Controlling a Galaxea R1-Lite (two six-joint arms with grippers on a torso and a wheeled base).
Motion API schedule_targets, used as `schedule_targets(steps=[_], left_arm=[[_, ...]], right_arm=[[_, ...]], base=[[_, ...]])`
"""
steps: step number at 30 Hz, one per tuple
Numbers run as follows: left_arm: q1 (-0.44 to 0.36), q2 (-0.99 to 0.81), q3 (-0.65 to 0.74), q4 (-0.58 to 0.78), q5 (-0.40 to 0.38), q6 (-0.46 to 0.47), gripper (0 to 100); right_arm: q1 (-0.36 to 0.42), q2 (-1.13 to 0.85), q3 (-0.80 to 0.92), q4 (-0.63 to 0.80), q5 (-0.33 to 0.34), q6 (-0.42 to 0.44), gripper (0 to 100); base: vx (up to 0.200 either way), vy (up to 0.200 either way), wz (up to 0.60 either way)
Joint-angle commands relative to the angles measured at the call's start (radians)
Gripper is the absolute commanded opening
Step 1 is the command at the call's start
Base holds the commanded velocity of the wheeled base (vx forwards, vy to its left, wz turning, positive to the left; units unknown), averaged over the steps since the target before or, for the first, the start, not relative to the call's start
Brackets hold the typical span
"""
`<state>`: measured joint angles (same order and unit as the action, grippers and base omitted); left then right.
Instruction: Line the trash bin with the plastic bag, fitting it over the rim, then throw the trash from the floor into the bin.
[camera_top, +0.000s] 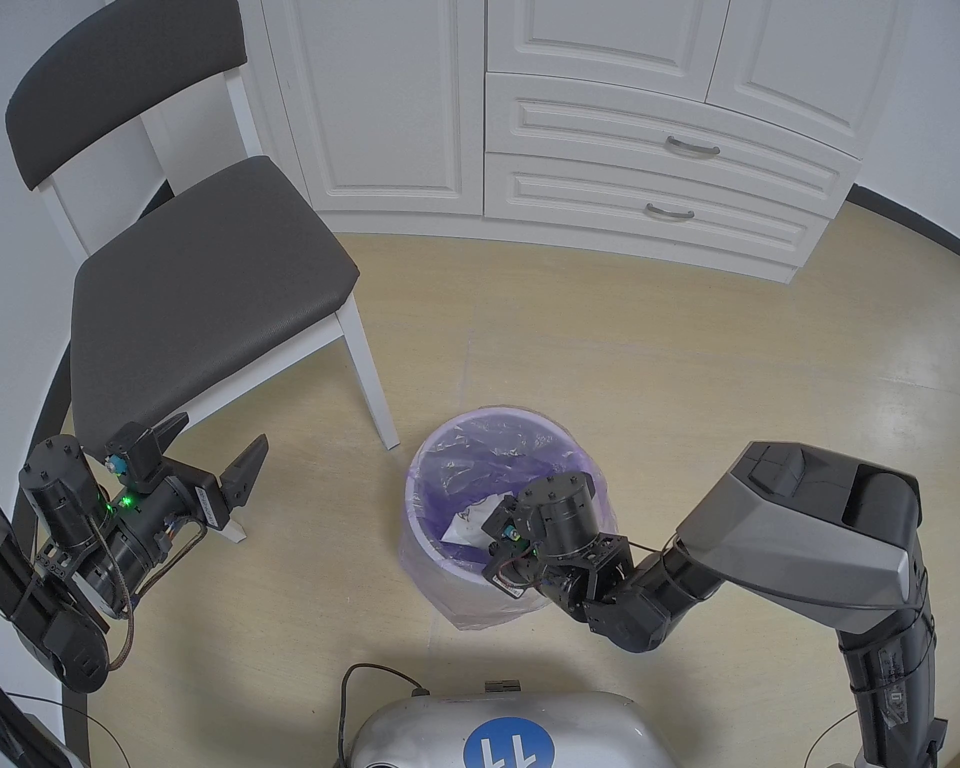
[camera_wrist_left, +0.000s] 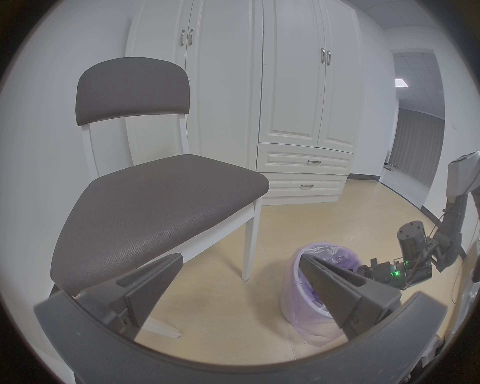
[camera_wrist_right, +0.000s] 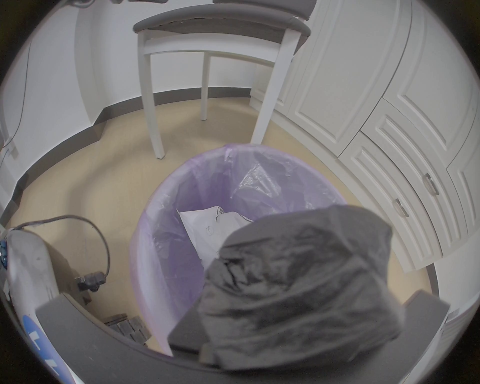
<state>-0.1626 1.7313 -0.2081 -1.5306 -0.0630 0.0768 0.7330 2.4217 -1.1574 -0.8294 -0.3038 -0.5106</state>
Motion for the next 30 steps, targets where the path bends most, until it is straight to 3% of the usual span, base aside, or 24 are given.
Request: schedule_targets(steps=[1,17,23,30], left_arm=[[0.0,0.004,-0.001,0.0,0.0,0.0,100],[0.006,0.013,-0.001,0.0,-0.001,0.001,100],[0.006,0.013,-0.001,0.0,-0.001,0.001,100],[0.006,0.013,-0.001,0.0,-0.001,0.001,100]], right_arm=[[-0.035,0.057,-0.11,0.039,-0.005,0.001,0],[-0.072,0.157,-0.329,0.076,-0.017,0.009,0],[-0.075,0.212,-0.424,0.076,-0.074,0.011,0],[-0.073,0.208,-0.403,0.076,-0.077,0.015,0]], base=[[0.0,0.0,0.0],[0.0,0.0,0.0],[0.0,0.0,0.0],[0.0,0.0,0.0]])
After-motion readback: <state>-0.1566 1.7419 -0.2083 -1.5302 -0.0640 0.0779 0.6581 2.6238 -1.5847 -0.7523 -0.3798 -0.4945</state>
